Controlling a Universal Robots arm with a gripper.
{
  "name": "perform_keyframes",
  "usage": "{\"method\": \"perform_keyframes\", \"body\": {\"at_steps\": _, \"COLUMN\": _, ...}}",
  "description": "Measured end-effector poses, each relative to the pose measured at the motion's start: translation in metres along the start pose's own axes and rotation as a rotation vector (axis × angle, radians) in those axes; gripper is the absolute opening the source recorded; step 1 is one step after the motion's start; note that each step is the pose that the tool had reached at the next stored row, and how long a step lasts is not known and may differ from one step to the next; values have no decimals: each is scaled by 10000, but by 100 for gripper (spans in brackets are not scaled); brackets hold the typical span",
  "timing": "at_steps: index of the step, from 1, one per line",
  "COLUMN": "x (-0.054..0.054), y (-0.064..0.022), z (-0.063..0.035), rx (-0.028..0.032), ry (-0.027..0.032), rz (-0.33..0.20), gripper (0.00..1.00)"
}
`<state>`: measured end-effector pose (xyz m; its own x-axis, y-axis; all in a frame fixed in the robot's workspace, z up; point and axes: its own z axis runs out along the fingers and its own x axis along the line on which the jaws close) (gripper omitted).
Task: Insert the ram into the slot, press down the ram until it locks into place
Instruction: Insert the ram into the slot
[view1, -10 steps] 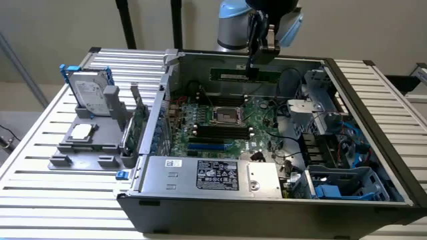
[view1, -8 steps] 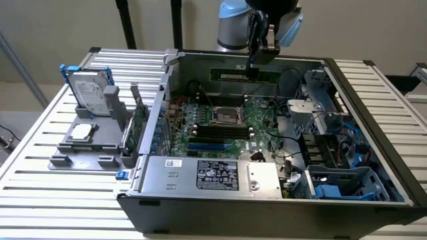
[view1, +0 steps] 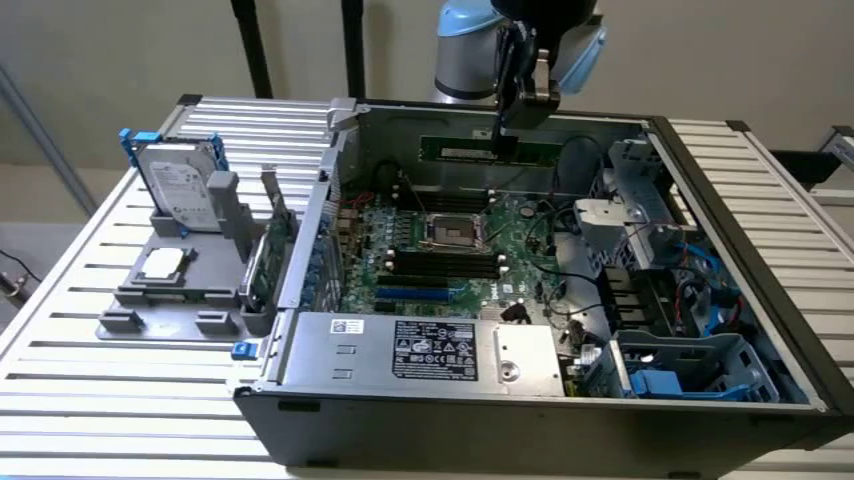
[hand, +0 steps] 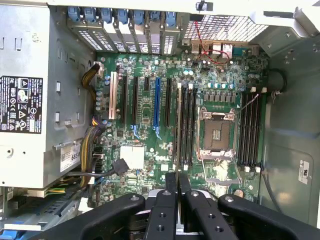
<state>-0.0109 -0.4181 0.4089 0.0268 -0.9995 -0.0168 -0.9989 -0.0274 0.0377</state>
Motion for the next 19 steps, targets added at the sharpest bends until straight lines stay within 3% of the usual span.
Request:
{"method": "perform_keyframes", "body": {"at_steps": 3, "x": 0, "y": 9, "z": 17, "rx": 2, "ry": -1, "rz": -1, "gripper": 13}}
{"method": "perform_keyframes", "body": {"at_steps": 10, "x": -4, "y": 203, "z": 153, "rx": 8, "ry": -1, "rz": 0, "gripper": 13}}
{"method": "perform_keyframes", "body": {"at_steps": 19, "x": -4, "y": 209, "z": 316, "rx": 8, "ry": 0, "rz": -26, "gripper": 13}}
